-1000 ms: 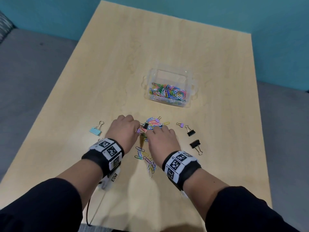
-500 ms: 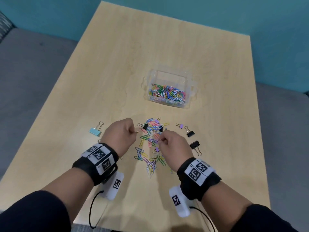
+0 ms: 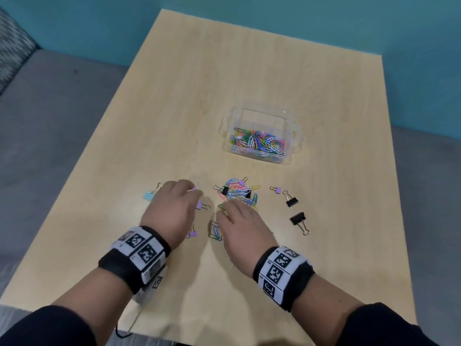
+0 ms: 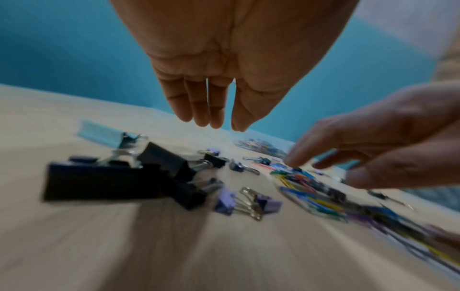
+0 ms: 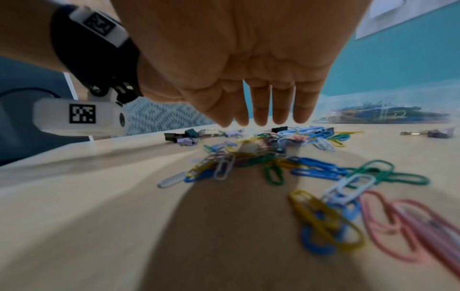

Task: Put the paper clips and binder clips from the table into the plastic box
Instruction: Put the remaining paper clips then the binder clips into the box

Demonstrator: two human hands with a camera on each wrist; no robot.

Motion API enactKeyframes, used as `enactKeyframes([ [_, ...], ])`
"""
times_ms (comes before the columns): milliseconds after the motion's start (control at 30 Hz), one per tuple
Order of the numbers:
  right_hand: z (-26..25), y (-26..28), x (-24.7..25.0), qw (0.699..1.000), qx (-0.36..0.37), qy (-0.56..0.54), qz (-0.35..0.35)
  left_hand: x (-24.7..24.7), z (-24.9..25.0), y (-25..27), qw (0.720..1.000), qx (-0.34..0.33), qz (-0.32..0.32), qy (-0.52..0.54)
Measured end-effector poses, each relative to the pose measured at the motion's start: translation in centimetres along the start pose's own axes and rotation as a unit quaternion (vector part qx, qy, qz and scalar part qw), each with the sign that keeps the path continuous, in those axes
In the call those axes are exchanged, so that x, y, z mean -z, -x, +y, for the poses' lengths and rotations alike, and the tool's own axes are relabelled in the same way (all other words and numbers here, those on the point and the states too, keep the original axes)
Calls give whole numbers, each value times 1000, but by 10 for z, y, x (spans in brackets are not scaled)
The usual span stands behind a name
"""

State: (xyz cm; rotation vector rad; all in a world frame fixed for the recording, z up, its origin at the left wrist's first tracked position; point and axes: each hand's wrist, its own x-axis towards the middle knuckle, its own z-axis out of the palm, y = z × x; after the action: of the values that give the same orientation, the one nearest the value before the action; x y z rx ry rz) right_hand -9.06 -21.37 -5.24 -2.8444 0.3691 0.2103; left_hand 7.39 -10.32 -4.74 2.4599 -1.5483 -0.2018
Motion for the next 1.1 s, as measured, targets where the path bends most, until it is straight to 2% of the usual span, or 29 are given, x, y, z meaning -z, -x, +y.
enactKeyframes([
  [67,2,-1,-2,999,-16,40,-23,-6,10,-6,998,-46,-26,-32],
  [200,-2,6,-10,996,-18,66,-49,-5,32,-36,997,-36,-53,-50],
  [300,-3,18,-13,996,-15,65,-58,-12,39,-57,989,-57,-99,-91],
  [433,3,26,-6,999,-2,43,-20,-19,41,-66,980,-62,-143,-122],
  [600,31,2,18,987,-143,19,73,-19,42,-65,988,-58,-124,-73],
  [700,48,-19,27,978,-201,2,51,-18,44,-61,992,-52,-106,-31],
  [767,56,-28,27,981,-194,4,17,-13,41,-59,996,0,-82,21],
  [833,60,-33,26,984,-177,13,5,-7,31,-59,992,86,-60,67],
  [900,63,-36,25,986,-168,13,-2,-2,18,-60,985,143,-42,83],
  [1000,65,-39,26,989,-149,20,-11,4,2,-57,984,158,-16,77],
  [1100,67,-39,28,990,-141,22,-20,5,1,-53,988,141,24,64],
])
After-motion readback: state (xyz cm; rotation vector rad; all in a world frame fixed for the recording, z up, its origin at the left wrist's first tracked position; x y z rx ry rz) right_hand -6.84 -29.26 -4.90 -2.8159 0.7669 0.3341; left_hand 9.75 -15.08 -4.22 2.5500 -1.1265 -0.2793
